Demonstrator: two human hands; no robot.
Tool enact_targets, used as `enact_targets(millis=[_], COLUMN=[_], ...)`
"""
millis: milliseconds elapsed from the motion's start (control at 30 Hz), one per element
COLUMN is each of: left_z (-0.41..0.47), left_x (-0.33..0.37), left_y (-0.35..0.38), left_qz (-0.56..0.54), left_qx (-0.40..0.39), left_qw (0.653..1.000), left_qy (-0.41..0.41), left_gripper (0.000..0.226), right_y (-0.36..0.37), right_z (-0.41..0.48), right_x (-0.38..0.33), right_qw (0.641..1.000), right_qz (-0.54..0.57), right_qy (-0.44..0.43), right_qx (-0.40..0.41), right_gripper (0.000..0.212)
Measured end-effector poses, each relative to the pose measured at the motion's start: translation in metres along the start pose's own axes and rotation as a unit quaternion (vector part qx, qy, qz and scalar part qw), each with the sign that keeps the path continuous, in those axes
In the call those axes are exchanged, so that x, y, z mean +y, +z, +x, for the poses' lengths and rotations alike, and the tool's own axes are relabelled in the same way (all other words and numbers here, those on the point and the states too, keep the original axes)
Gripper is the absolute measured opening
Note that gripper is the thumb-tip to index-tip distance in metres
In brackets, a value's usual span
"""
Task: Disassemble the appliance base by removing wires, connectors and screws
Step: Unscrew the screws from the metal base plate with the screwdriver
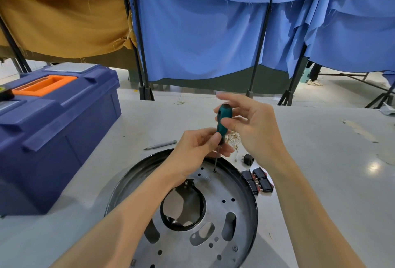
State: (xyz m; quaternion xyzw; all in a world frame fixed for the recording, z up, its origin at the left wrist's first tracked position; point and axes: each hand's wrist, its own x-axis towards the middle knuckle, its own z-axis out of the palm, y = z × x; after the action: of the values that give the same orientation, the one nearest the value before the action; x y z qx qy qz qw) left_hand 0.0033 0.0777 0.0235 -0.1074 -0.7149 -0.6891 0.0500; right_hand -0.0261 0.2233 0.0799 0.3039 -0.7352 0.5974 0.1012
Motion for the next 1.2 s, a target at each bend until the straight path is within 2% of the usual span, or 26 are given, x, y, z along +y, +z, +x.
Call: enact_targets(millis=[100, 200, 267, 400, 467, 600, 667, 733, 833, 933, 1000, 1100, 1200], left_z=[0.0, 0.0, 0.0, 0.0, 0.001, 0.001, 0.001, 0.0, -0.001, 0.0, 0.0, 0.001, 0.002], left_x=[-0.001, -0.001, -0.001, -0.001, -0.001, -0.001, -0.002, -0.001, 0.001, -0.001, -0.001, 0.0, -0.001], left_y=[-0.001, -0.001, -0.002, -0.001, -0.001, 0.0, -0.001, -0.001, 0.001, 0.001, 0.0, -0.001, -0.001], left_qz=[-0.001, 0.004, 0.003, 0.007, 0.012, 0.025, 0.021, 0.016, 0.01, 0.019, 0.024, 0.035, 0.025], left_qx=[0.012, 0.031, 0.041, 0.004, 0.0, 0.043, 0.058, 0.061, 0.034, 0.038, 0.051, 0.05, 0.024], left_qw=[1.0, 1.0, 0.999, 1.0, 1.0, 0.999, 0.998, 0.998, 0.999, 0.999, 0.998, 0.998, 0.999], left_qy=[0.002, 0.002, 0.002, 0.007, 0.007, 0.003, 0.002, 0.009, 0.026, 0.031, 0.032, 0.028, 0.025], left_gripper=[0.016, 0.009, 0.015, 0.019, 0.02, 0.007, 0.02, 0.025, 0.022, 0.016, 0.011, 0.023, 0.015], right_y=[-0.002, 0.002, 0.003, -0.001, -0.002, 0.005, 0.008, 0.008, 0.005, 0.007, 0.01, 0.012, 0.01], right_z=[-0.001, -0.002, -0.001, -0.001, -0.001, -0.003, -0.003, -0.002, -0.001, -0.002, -0.003, -0.002, -0.002], right_x=[0.0, 0.001, 0.001, 0.001, 0.001, -0.001, -0.001, -0.001, 0.001, 0.0, 0.001, 0.001, -0.001], right_qw=[0.999, 0.999, 0.999, 1.0, 1.0, 1.0, 0.999, 1.0, 1.0, 1.0, 1.0, 0.998, 0.999], right_qz=[0.029, -0.021, -0.042, 0.01, 0.021, -0.006, -0.025, -0.018, -0.007, 0.011, -0.019, -0.058, -0.04], right_qy=[0.004, -0.011, -0.02, -0.004, -0.003, -0.019, -0.026, -0.022, -0.011, -0.01, -0.007, -0.006, 0.002], right_qx=[-0.034, -0.023, -0.008, -0.009, -0.019, -0.014, -0.006, 0.002, 0.006, -0.012, -0.015, 0.015, 0.02], right_gripper=[0.034, 0.024, 0.029, 0.047, 0.041, 0.024, 0.031, 0.041, 0.044, 0.03, 0.024, 0.031, 0.043])
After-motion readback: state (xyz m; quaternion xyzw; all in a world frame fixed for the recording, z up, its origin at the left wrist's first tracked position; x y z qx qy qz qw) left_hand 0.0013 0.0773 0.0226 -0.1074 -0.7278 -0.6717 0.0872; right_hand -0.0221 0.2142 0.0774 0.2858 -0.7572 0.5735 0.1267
